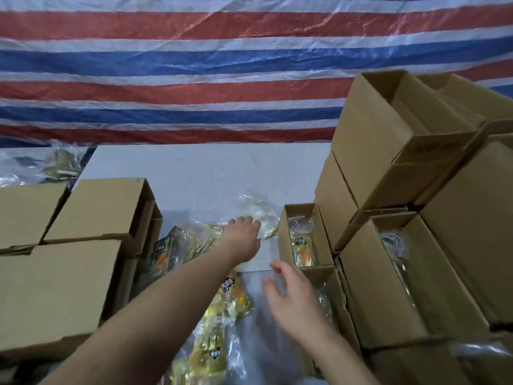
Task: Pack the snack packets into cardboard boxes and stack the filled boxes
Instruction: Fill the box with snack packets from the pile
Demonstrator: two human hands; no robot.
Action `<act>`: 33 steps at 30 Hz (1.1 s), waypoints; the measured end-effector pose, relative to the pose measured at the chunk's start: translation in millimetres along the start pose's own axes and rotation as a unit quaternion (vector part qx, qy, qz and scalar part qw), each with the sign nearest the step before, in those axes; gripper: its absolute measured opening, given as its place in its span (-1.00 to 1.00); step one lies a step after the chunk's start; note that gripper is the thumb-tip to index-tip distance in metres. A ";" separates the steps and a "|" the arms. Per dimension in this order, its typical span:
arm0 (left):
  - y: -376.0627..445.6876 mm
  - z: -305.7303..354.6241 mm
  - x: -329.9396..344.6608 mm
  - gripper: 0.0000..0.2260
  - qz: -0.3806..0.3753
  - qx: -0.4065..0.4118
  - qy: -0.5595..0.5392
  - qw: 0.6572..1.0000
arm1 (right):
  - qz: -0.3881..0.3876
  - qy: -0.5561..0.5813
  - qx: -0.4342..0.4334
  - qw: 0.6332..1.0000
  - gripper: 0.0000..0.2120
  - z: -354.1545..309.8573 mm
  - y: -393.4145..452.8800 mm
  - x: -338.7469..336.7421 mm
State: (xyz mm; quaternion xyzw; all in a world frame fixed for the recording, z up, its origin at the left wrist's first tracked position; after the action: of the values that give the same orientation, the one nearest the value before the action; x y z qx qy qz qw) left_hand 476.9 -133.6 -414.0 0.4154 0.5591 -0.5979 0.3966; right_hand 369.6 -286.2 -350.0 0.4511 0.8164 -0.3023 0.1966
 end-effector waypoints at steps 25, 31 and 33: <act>90.1 -15.3 19.6 -0.75 -0.016 -0.097 -0.015 0.995 | 0.042 0.081 0.095 0.991 -0.85 15.2 12.6 -12.1; 16.4 -49.1 -35.7 -0.81 0.150 -0.131 -0.360 0.911 | 0.012 0.135 0.124 0.983 -0.88 10.2 15.2 -13.3; 0.3 -51.0 -30.3 -0.81 0.164 -0.140 -0.412 0.885 | 0.012 0.153 0.130 0.980 -0.85 17.9 22.2 -8.7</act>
State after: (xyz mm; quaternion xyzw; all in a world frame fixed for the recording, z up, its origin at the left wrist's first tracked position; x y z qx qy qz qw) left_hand 490.2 -82.4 -387.1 0.1572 0.3475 -0.5569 0.7378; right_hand 393.9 -294.5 -365.2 0.5232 0.7853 -0.3309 0.0123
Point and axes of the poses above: each hand's wrist, its own y-axis towards the middle knuckle, its own x-axis out of the palm, z = x × y, the point moved 6 cm from there along y, towards the middle knuckle, and after that the axes turned 8 degrees about -z, right-handed, at the moved point
